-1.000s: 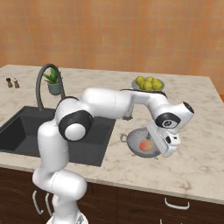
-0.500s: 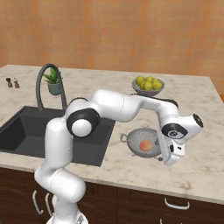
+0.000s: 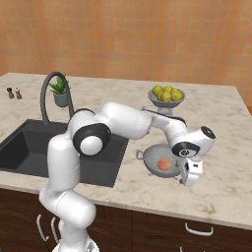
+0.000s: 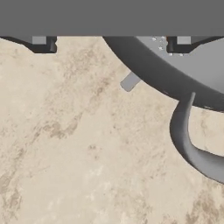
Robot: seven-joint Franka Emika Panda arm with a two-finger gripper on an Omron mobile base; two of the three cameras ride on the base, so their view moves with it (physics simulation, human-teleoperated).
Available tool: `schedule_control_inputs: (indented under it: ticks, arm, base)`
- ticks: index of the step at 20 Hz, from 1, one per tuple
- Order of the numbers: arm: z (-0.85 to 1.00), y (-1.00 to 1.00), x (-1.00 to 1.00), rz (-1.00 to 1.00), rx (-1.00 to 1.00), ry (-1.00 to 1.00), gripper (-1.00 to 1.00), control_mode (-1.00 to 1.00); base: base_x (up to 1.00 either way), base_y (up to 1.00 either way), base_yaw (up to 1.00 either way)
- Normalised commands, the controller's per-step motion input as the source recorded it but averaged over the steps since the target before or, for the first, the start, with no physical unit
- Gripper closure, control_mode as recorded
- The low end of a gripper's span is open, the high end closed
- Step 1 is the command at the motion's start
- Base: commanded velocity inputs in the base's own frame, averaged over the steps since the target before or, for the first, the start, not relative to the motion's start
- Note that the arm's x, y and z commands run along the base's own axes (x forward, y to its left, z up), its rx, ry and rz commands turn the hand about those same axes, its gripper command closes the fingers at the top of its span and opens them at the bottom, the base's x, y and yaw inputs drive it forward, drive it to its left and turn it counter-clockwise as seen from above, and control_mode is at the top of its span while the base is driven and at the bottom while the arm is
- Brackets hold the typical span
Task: Put the colander in the sink, put the peach in the colander, and turn on the sink faucet and pour water over the colander.
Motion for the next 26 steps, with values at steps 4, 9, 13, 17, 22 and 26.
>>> schedule_control_inputs:
  ticks: [4, 9, 13, 17, 22, 26]
  arm:
    - [-0.37, 0.15, 0.03, 0.0, -0.09, 0.0, -1.0, -1.0]
    - [-0.23, 0.29, 0.02, 0.0, -0.01, 0.0, 1.0, -1.0]
    - [-0.21, 0.32, -0.02, 0.0, 0.01, 0.08, 1.0, -1.0]
    - [0.0, 0.24, -0.06, 0.0, 0.07, 0.06, 1.0, -1.0]
    - [0.38, 0.12, -0.2, 0.02, 0.15, 0.0, 1.0, -1.0]
    - [0.43, 0.53, -0.14, 0.16, -0.04, -0.08, 1.0, -1.0]
  base:
    - [0.0, 0.0, 0.0]
    - [0.0, 0.0, 0.0]
    - [0.0, 0.0, 0.0]
    - [0.0, 0.0, 0.0]
    - [0.0, 0.0, 0.0]
    - [0.0, 0.0, 0.0]
